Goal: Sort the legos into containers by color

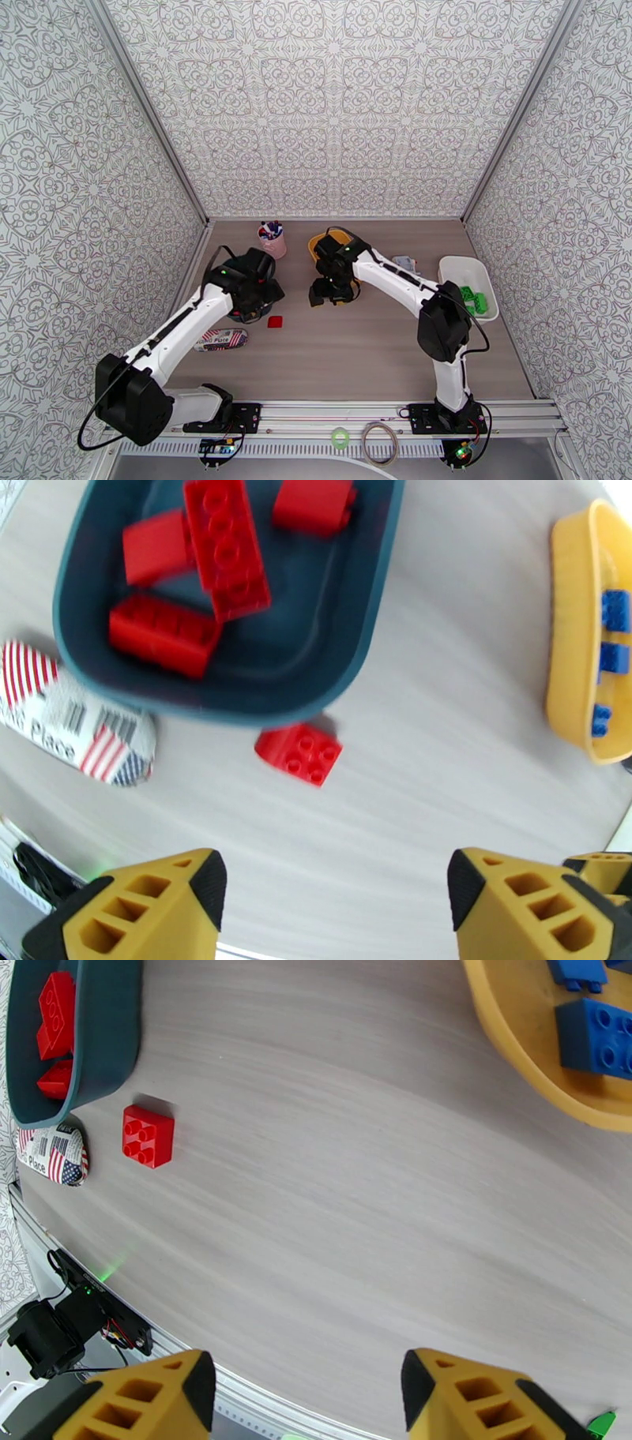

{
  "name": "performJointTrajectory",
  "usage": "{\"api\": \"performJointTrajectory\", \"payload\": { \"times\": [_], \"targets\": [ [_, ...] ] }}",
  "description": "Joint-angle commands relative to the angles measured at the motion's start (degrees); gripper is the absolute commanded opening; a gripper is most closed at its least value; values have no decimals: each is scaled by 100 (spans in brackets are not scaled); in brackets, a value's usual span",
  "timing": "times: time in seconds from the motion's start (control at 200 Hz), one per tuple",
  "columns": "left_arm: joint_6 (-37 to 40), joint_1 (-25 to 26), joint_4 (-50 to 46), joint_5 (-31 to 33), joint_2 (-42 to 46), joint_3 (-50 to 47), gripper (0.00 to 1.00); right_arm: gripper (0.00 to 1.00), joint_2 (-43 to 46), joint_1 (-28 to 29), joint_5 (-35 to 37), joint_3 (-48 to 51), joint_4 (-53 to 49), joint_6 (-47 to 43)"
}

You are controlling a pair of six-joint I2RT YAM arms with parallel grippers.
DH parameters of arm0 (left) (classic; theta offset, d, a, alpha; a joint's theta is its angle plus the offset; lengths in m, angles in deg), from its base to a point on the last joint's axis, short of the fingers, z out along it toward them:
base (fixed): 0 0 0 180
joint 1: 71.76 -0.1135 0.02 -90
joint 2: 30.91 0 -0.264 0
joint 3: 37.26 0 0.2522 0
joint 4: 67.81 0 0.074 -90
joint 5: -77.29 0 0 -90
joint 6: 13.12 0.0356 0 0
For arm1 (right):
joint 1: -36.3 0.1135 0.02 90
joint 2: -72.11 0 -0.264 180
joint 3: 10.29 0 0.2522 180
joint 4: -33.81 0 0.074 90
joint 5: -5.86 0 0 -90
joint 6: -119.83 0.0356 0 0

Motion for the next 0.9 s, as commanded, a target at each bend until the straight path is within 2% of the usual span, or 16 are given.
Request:
{"api": "performJointTrajectory", "payload": {
  "times": [0.0,0.125,0.255,0.555,0.895],
  "targets": [
    [-720,227,101,221,74,-208,78,67,263,-47,65,232,120,-131],
    [-886,511,491,278,-16,-502,78,67,407,-103,17,448,202,-135],
    [-474,709,1026,256,-290,-738,78,67,545,-170,-71,673,275,-128],
    [631,1038,1196,575,-1262,-565,84,67,841,-325,-58,946,231,-152],
    [984,1201,905,1126,-2112,-64,84,67,1059,-373,-42,1155,221,-13]
  ]
}}
